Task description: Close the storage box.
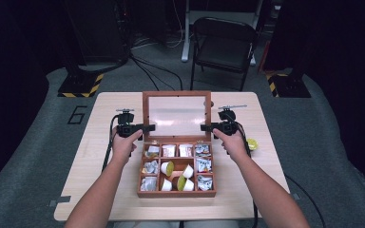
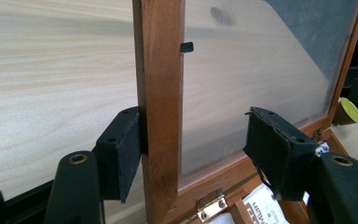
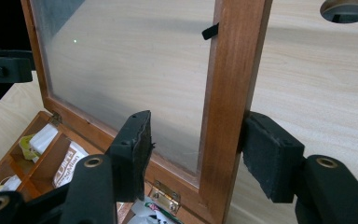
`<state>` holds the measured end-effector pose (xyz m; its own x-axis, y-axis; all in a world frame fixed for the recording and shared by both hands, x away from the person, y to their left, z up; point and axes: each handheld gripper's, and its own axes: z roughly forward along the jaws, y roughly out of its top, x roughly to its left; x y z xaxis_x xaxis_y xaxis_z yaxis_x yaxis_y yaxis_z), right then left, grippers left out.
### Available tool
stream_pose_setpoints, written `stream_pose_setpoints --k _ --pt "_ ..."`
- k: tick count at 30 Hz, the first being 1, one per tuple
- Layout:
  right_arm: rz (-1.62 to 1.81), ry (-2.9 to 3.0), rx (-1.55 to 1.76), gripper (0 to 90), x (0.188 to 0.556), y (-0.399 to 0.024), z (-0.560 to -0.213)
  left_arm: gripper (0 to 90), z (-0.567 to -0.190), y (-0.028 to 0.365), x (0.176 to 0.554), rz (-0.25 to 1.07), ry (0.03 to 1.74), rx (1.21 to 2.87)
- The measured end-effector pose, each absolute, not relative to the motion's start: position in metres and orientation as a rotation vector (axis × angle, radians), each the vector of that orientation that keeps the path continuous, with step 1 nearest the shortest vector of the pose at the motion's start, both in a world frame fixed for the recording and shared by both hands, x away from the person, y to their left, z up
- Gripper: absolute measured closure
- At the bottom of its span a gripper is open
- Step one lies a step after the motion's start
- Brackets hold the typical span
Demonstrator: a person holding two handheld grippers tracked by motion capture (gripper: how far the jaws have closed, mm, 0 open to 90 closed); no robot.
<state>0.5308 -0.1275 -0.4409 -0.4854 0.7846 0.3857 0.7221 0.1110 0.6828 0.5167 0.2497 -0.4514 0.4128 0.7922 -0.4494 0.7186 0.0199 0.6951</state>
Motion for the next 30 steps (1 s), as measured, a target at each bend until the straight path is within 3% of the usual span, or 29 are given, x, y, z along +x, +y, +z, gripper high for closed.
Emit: stream_pose_setpoints --k 30 --pt "1.448 2.251 1.375 41.9 0.491 -0.135 -0.415 33.3 -0.42 0.252 0.478 0.2 1.138 1.716"
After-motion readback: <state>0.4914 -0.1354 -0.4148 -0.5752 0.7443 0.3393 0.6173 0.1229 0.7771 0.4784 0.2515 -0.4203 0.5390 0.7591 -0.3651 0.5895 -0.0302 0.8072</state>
